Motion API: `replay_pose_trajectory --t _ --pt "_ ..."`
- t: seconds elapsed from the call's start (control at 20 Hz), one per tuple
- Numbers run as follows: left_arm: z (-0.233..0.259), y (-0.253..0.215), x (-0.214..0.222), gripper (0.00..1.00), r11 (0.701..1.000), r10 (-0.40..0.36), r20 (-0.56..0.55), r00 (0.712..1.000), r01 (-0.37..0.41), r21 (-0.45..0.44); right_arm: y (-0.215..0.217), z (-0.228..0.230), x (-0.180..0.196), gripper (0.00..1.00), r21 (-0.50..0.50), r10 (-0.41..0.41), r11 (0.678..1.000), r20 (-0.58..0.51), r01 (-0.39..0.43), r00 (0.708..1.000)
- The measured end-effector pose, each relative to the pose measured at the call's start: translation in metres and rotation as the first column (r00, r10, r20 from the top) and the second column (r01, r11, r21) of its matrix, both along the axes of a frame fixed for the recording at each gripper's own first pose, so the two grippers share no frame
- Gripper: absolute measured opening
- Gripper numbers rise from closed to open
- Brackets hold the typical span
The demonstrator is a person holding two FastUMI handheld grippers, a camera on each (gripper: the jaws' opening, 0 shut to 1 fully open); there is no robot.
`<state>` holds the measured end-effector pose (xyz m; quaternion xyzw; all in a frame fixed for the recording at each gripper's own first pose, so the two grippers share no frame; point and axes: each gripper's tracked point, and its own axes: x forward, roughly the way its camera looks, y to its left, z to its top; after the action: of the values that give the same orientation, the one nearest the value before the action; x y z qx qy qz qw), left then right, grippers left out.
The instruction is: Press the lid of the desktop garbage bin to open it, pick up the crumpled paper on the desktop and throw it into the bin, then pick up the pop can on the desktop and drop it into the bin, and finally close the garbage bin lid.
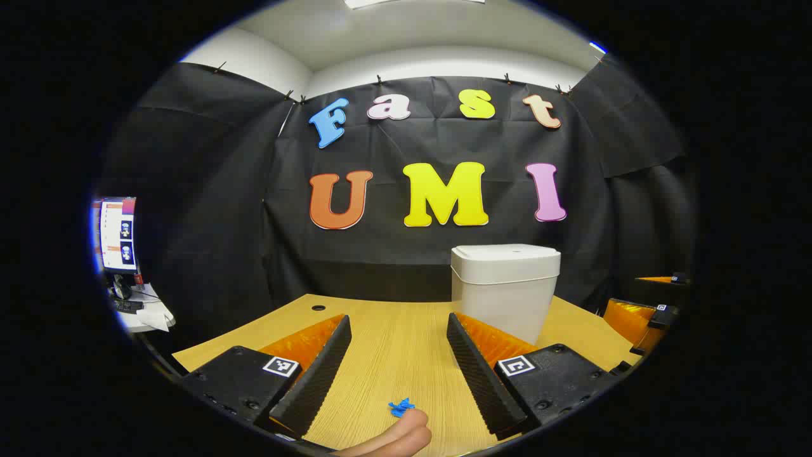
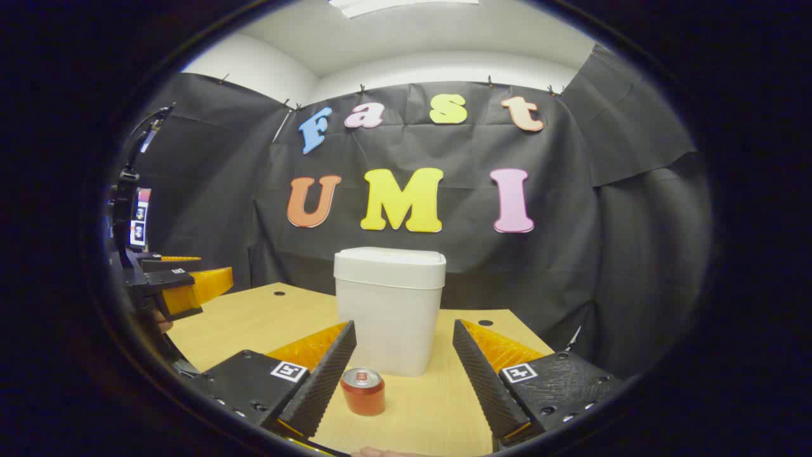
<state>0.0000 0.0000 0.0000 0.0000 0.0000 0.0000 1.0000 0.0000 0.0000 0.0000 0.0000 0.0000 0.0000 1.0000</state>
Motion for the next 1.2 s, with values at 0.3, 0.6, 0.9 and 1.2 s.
replay_pose_trajectory --t 0.3,0.6,0.9,1.2 --pt "0.007 -0.002 -0.007 0.98 0.998 0.018 0.026 0.999 -0.02 0.054 0.0 -0.007 0.006 0.95 -0.01 0.01 1.0 -0.023 -0.01 1.0" --pt "-0.001 -0.003 -0.002 0.98 0.999 0.011 0.004 1.0 -0.011 0.036 0.003 -0.007 0.009 0.95 0.001 0.015 1.0 -0.023 -0.015 1.0" --pt "-0.006 0.002 0.002 0.98 1.0 0.01 -0.015 1.0 -0.009 0.016 0.004 -0.012 0.017 0.95 0.005 0.021 1.0 -0.044 -0.021 0.999" --pt "-0.006 0.012 0.003 0.98 0.999 0.031 -0.021 0.999 -0.031 -0.005 -0.002 0.005 0.026 0.95 -0.008 0.028 1.0 -0.035 -0.029 0.999"
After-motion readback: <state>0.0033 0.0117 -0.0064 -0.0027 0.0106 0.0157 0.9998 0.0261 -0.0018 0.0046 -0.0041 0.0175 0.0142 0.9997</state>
